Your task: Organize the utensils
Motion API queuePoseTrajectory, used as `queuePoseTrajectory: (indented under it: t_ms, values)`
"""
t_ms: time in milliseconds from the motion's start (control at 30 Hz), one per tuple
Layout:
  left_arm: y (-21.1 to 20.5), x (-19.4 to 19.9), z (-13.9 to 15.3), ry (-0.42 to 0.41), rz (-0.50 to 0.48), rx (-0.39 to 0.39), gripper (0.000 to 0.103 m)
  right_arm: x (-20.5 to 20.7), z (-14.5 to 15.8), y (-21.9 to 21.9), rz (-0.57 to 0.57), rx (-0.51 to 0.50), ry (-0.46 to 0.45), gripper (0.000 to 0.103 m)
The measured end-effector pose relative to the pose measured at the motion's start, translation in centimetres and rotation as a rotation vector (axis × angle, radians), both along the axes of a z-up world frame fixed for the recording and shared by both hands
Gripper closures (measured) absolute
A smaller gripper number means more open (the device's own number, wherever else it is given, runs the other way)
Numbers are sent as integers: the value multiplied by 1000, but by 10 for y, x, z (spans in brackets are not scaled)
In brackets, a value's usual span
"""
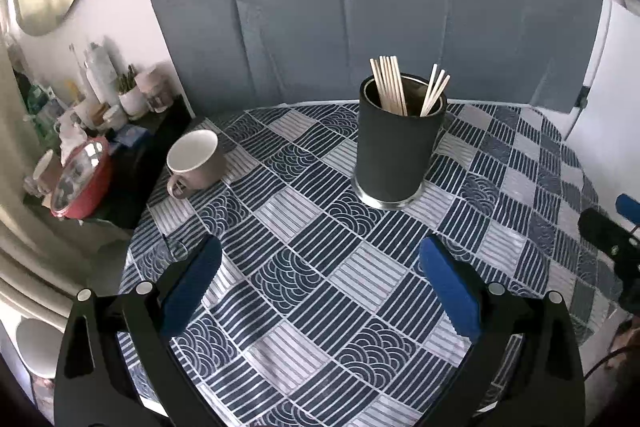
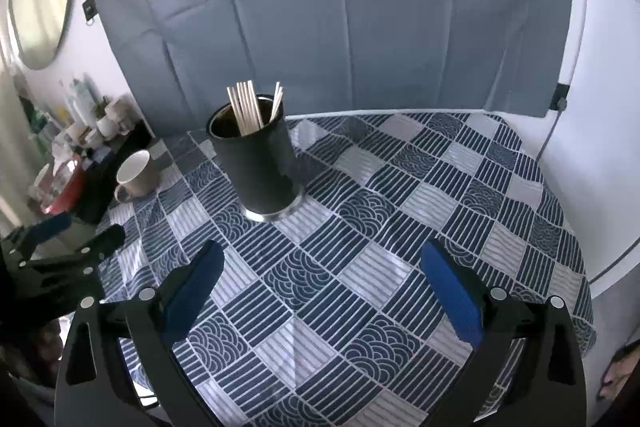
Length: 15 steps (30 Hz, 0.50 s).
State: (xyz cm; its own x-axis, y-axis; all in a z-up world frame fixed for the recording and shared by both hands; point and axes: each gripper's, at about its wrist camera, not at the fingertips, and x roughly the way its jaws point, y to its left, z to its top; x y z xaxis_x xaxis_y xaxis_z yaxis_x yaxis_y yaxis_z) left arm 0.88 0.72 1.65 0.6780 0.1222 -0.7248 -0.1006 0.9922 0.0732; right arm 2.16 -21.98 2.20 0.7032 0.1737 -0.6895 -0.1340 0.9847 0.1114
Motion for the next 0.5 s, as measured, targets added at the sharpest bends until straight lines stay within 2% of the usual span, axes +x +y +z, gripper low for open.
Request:
queuePoseTrajectory:
  t_ms: [300,500]
  values:
    - [10,-1,-1,-2,27,-53,6,5,-3,6,22,-9,15,8]
    - [11,1,-4,4,9,-73,6,7,-5,6,22,-6,22,8]
